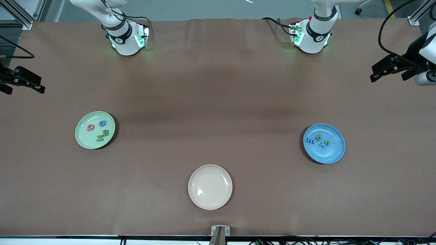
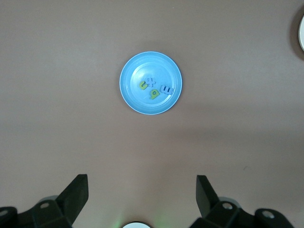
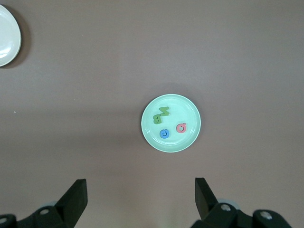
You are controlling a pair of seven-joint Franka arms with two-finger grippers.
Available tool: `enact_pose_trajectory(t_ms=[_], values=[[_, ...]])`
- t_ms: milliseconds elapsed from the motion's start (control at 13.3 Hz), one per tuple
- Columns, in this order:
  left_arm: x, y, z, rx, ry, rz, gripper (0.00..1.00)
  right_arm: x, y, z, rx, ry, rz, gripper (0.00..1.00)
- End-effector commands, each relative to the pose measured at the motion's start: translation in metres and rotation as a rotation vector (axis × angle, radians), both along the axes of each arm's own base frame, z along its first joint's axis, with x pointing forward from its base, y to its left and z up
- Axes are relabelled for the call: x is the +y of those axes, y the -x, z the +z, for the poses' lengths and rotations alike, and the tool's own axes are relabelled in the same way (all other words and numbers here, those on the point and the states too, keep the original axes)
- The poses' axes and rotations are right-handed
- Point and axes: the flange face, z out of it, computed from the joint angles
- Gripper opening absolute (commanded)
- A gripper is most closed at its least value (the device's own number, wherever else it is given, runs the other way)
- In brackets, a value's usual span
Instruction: Sort upper and lower case letters into plates
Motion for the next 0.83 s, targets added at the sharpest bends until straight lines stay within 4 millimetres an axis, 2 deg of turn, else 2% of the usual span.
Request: enact_pose_trajectory(t_ms=[0, 151, 754], values=[[0.001, 0.0031, 0.003, -0.007, 0.019, -0.024, 1.0, -0.0005, -0.0005, 0.0044, -0.009, 0.001, -0.017, 1.0], [0.001, 0.0036, 0.0031, -0.007, 0.019, -0.024, 1.0, -0.0023, 0.0001, 0.0113, -0.023, 0.003, -0.02, 1.0], [0.0012, 0.0036, 0.0038, -0.008, 0.017, -0.025, 1.0, -0.0024, -0.0011, 0.011, -0.027, 0.003, -0.02, 1.0]])
